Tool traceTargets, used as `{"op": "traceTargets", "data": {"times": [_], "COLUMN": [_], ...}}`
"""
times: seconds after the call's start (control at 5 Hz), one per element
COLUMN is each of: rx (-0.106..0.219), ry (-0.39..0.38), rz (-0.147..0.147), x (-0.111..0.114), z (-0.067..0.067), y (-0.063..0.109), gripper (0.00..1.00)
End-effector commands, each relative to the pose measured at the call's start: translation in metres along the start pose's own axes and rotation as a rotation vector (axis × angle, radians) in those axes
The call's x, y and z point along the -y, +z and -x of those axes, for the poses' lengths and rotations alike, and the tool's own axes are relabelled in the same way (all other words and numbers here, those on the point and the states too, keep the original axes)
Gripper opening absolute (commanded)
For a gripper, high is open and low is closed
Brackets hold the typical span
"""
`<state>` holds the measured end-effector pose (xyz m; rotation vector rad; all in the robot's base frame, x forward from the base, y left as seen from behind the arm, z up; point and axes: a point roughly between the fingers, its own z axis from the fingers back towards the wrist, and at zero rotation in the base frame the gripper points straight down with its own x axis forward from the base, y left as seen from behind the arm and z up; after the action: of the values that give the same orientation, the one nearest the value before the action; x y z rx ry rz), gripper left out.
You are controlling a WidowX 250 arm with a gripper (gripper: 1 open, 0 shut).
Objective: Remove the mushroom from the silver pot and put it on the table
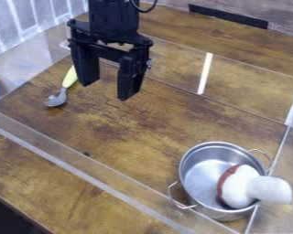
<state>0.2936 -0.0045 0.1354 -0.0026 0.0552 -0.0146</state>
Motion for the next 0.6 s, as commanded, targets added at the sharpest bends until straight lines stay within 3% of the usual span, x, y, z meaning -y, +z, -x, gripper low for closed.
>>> {"op": "traceTargets", "data": {"times": [0.0,0.4], "rx": [-0.035,-0.016], "ry": [0.000,-0.170], "rz": [0.004,-0.003], "x": [0.003,0.082], "z": [0.002,-0.013], "y": [-0.013,-0.028], "gripper": [1.00,1.00]}}
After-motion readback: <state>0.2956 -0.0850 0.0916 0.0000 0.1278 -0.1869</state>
